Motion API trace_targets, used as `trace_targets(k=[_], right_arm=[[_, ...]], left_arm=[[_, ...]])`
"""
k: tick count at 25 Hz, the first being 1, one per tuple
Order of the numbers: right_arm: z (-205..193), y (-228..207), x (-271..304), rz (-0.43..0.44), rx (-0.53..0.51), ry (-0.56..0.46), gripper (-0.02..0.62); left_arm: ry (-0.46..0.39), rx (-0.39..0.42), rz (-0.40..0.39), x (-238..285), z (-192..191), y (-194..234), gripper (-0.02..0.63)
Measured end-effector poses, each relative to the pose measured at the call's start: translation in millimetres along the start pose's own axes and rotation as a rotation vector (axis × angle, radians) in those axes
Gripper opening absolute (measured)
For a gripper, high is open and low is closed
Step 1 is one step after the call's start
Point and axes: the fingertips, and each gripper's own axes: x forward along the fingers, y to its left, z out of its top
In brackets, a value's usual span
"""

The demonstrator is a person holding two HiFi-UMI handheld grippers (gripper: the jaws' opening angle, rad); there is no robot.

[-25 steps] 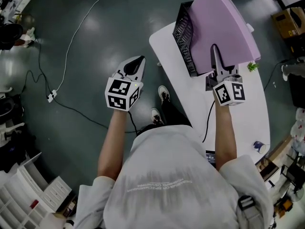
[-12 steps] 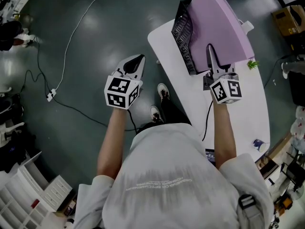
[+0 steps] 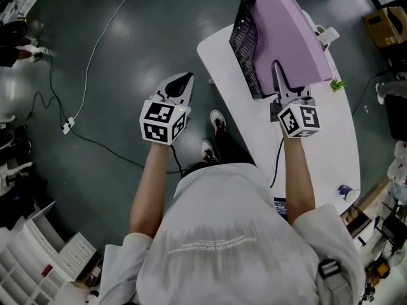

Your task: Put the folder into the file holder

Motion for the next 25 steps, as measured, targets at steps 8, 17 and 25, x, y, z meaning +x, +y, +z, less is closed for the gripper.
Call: trace_targets(k=[8, 17, 25], right_arm=[[-10.2, 1.1, 1.7, -0.015, -0.025, 0.047, 0.189], [-28.0, 0.5, 0.0, -0.018, -0.03, 0.106, 0.204], [-49.8, -2.1, -1.2, -0.028, -0.04, 0.181, 0.216]], left_arm=[[0.011, -0.007, -0.002, -0.7, -3.8, 0.2, 0.015], [0.023, -0.015, -0.008, -2.6, -10.1, -3.0, 0.015], [0.029, -0.014, -0.01, -3.9, -12.8, -4.5, 0.015]])
